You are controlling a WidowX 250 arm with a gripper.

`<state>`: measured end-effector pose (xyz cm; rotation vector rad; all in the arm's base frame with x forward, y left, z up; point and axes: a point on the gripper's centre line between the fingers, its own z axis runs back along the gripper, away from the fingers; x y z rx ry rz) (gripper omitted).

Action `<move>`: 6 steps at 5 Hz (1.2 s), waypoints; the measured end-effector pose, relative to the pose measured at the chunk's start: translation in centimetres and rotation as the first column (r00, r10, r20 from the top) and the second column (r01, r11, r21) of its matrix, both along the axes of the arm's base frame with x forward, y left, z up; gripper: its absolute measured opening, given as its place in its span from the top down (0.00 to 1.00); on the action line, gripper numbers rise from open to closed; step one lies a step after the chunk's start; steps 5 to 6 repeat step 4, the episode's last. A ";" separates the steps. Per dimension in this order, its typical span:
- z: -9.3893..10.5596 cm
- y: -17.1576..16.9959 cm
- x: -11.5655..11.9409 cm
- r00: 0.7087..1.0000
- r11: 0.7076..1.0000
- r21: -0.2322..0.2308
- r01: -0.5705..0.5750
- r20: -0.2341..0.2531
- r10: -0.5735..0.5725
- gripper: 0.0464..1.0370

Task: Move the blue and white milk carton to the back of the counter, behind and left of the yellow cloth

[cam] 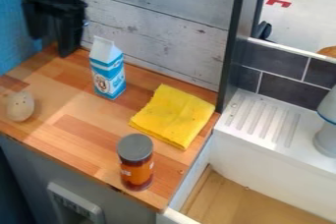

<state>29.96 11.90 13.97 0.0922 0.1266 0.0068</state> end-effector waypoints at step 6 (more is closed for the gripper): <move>-2.4 2.5 -5.1 0.998 0.999 -0.027 0.036 -0.053 -0.037 0.04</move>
